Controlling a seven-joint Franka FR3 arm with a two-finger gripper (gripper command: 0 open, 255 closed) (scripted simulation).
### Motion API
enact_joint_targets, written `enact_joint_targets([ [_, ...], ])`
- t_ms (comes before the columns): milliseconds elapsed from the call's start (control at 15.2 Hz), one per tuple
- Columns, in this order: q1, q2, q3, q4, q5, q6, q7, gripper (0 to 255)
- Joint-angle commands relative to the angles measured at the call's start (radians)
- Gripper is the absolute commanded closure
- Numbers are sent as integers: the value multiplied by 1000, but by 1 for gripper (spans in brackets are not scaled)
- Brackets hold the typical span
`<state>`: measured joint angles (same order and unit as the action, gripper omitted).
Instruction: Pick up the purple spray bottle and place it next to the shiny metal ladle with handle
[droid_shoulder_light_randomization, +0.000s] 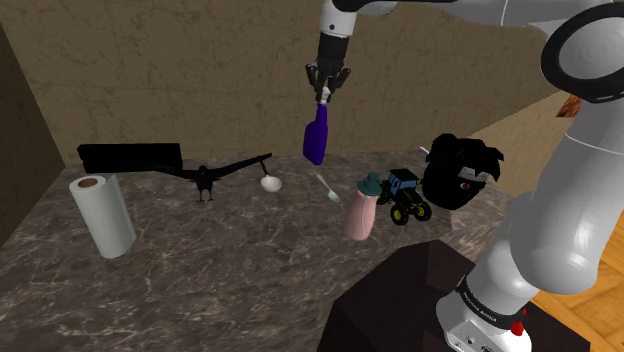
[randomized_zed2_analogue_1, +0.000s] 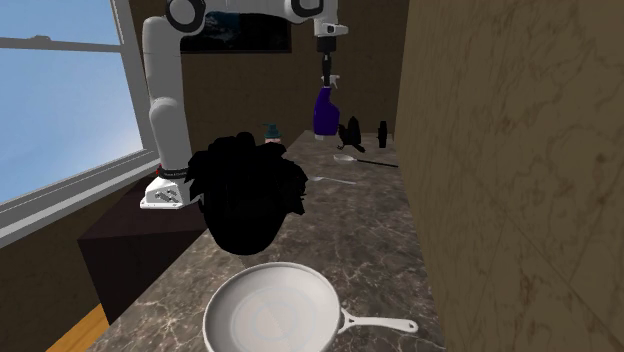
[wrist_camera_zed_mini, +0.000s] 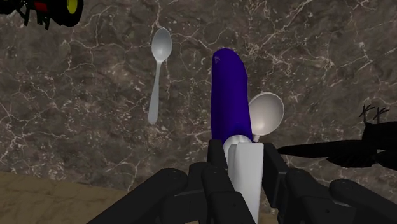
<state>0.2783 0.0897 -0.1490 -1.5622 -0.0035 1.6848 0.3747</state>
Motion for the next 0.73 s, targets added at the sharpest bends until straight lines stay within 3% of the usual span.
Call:
enact_joint_targets([
  [0,2,-5,1,-33,-1,29,3,255],
  [660,3,-11,2,-176,-2,165,5,255],
])
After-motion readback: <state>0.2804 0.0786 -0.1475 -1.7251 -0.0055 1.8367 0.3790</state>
